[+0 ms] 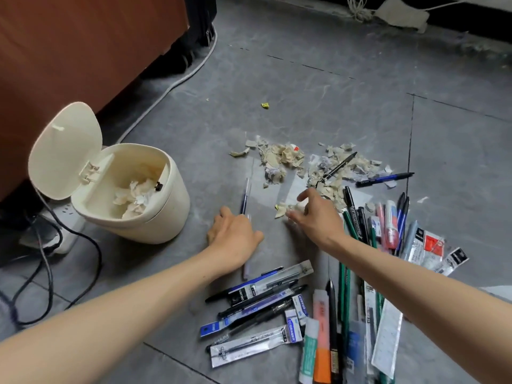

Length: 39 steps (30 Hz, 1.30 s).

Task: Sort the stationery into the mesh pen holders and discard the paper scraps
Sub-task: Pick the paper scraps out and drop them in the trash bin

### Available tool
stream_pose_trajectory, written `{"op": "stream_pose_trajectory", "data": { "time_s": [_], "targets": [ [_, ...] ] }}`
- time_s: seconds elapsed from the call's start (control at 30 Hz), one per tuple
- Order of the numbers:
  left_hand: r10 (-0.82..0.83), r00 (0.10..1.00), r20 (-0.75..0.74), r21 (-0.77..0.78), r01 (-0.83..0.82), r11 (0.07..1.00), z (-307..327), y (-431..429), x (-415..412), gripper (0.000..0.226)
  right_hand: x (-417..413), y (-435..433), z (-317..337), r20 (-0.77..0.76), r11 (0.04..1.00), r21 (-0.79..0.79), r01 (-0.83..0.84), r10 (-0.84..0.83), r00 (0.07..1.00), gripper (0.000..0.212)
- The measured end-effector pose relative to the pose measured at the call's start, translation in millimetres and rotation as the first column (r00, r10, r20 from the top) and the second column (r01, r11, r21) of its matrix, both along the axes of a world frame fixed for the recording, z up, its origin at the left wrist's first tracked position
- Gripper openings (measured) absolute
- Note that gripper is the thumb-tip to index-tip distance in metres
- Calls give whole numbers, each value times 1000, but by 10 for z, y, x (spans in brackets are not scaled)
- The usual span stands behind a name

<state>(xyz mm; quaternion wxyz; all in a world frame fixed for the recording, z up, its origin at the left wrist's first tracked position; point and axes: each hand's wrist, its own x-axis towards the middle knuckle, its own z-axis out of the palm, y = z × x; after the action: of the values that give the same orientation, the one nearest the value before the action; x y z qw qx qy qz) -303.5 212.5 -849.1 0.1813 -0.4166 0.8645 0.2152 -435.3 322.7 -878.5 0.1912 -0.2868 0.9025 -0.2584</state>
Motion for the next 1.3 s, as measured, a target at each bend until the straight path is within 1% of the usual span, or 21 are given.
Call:
{"op": "stream_pose_trajectory", "data": {
  "time_s": [0.07, 0.13, 0.2, 0.27, 0.33, 0.4, 0.47, 0.5, 0.57, 0.63, 0.7, 0.77, 0.8, 0.83, 0.9, 0.97, 1.0, 1.07, 1.13, 1.23, 1.3],
  "targets": [
    [28, 997, -72, -10, -29, 1000, 16, -98, -182, 35, -113, -5, 31, -65, 1000, -15, 26, -27, 998, 34],
    [40, 984, -173, -24, -45, 999, -19, -208, -386, 35, -258, -9, 63, -139, 997, -16, 77, -79, 987, 27],
    [-1, 968, -253, -86, -21, 996, -103, -327, -594, 35, -414, -7, 93, -186, 991, -8, 132, -131, 974, 20],
    [-49, 957, -287, -149, 6, 989, -214, -457, -779, 42, -559, -2, 112, -206, 984, -3, 176, -173, 963, 23],
    [-31, 958, -286, -134, -7, 991, -308, -581, -937, 59, -674, -21, 143, -225, 974, -25, 227, -226, 948, 28],
    [36, 965, -261, -90, -61, 994, -386, -692, -1118, 70, -799, -78, 166, -225, 968, -14, 250, -247, 943, 31],
    [84, 971, -225, -84, -105, 991, -443, -748, -1268, 73, -911, -157, 157, -183, 965, 29, 262, -253, 950, 34],
    [81, 972, -218, -84, -102, 991, -458, -744, -1323, 73, -959, -200, 138, -155, 960, 38, 279, -270, 950, 34],
    [7, 961, -275, -52, -22, 998, -473, -650, -1392, 71, -1036, -287, 82, -118, 944, 29, 328, -322, 939, 29],
    [-129, 922, -366, -18, 132, 991, -472, -448, -1398, 67, -1083, -351, 41, -92, 924, 32, 381, -376, 922, 21],
    [-221, 881, -418, -44, 223, 974, -459, -257, -1362, 64, -1133, -385, -1, -61, 892, 76, 445, -441, 895, 16],
    [-218, 850, -480, -131, 176, 976, -469, -210, -1348, 55, -1166, -405, -52, -38, 850, 110, 516, -515, 856, 10],
    [-199, 834, -515, -177, 123, 976, -467, -243, -1373, 48, -1181, -409, -83, -41, 830, 115, 547, -546, 837, 8],
    [-167, 826, -539, -199, 67, 978, -459, -312, -1423, 44, -1198, -416, -105, -53, 814, 113, 570, -568, 821, 10],
    [-67, 845, -531, -164, -25, 986, -447, -526, -1533, 52, -1218, -398, -92, -69, 790, 121, 601, -597, 799, 24],
    [15, 891, -455, -80, -58, 995, -436, -796, -1653, 61, -1256, -359, -42, -25, 789, 137, 599, -602, 798, 34],
    [22, 912, -410, -45, -44, 998, -432, -915, -1701, 62, -1275, -333, -13, 7, 793, 150, 590, -598, 802, 38],
    [-26, 939, -343, 8, 31, 999, -448, -1050, -1774, 61, -1285, -288, 36, 41, 801, 186, 570, -585, 810, 40],
    [-124, 935, -332, 24, 139, 990, -473, -1011, -1813, 60, -1286, -274, 55, 49, 804, 205, 558, -578, 815, 30],
    [-278, 867, -414, 38, 321, 946, -503, -751, -1821, 54, -1292, -270, 101, 112, 813, 212, 542, -571, 813, 16],
    [-279, 814, -510, 46, 349, 936, -484, -625, -1836, 47, -1297, -279, 104, 168, 811, 207, 547, -580, 797, 5]
  ]
}}
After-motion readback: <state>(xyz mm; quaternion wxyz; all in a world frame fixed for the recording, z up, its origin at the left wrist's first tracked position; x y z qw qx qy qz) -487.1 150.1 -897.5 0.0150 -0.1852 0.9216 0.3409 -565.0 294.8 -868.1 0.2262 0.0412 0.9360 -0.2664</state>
